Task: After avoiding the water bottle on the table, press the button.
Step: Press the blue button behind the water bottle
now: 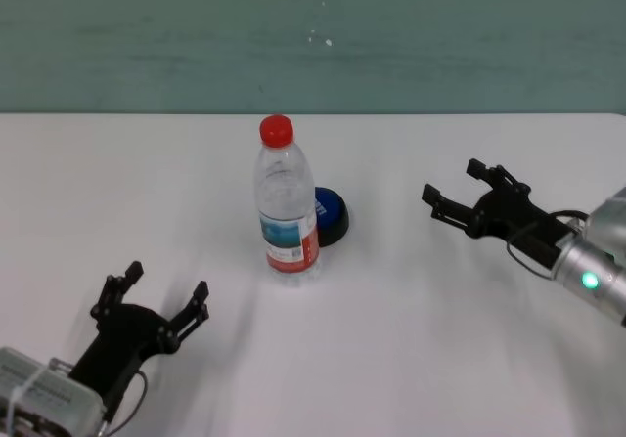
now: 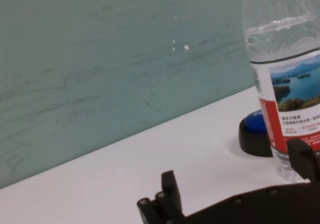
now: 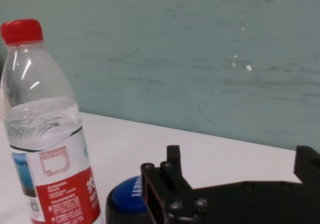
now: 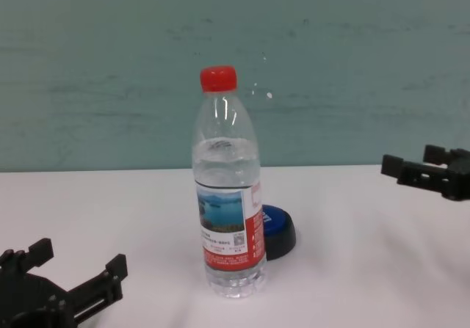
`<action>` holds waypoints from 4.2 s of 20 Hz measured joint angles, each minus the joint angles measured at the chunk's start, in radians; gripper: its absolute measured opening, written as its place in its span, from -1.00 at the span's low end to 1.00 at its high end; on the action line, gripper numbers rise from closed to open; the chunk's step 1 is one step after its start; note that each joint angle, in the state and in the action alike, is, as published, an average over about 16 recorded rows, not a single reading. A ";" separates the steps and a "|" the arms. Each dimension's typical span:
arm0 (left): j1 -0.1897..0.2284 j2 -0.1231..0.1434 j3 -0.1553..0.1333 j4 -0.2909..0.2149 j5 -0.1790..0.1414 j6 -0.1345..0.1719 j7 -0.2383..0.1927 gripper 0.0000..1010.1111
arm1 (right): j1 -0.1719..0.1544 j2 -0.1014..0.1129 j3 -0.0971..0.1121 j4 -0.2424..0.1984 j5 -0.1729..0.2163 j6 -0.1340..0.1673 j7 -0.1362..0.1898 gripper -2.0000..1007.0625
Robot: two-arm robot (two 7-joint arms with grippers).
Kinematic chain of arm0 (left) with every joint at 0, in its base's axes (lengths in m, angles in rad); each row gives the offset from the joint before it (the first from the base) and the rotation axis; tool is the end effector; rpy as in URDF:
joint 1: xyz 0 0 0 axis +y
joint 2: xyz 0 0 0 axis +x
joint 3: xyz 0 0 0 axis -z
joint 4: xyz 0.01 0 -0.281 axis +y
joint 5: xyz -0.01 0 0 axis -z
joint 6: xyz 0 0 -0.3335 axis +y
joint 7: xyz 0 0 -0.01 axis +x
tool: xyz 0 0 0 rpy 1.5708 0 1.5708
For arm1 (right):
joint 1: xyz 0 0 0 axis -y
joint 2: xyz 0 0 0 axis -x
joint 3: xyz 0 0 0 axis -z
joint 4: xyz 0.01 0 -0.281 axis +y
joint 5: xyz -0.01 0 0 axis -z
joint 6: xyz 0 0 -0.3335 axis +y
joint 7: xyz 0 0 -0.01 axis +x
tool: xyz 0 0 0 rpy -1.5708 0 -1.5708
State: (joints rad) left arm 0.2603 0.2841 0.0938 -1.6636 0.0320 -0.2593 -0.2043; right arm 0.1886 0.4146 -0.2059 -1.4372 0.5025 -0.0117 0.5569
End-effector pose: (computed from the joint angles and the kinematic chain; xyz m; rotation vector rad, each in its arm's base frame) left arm 0.2732 0.0402 -0.3373 0.1717 -0.2484 1.1753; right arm 0.3988 -0.0703 -0.2667 0.0509 0.0407 -0.8823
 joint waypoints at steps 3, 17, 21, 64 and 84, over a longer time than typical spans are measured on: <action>0.000 0.000 0.000 0.000 0.000 0.000 0.000 0.98 | 0.043 0.002 -0.020 0.038 0.006 0.001 0.014 0.99; 0.000 0.000 0.000 0.000 0.000 0.000 0.000 0.98 | 0.146 0.017 -0.119 0.130 0.031 0.023 0.087 0.99; 0.000 0.000 0.000 0.000 0.000 0.000 0.000 0.98 | 0.149 0.027 -0.141 0.127 0.039 0.034 0.099 0.99; 0.000 0.000 0.000 0.000 0.000 0.000 0.000 0.98 | 0.493 0.045 -0.339 0.426 -0.028 0.082 0.238 0.99; 0.000 0.000 0.000 0.000 0.000 0.000 0.000 0.98 | 0.687 -0.118 -0.383 0.785 -0.090 -0.055 0.351 0.99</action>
State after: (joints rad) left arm 0.2603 0.2841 0.0938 -1.6637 0.0320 -0.2593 -0.2043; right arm 0.8753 0.2969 -0.5885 -0.6526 0.4129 -0.0668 0.9074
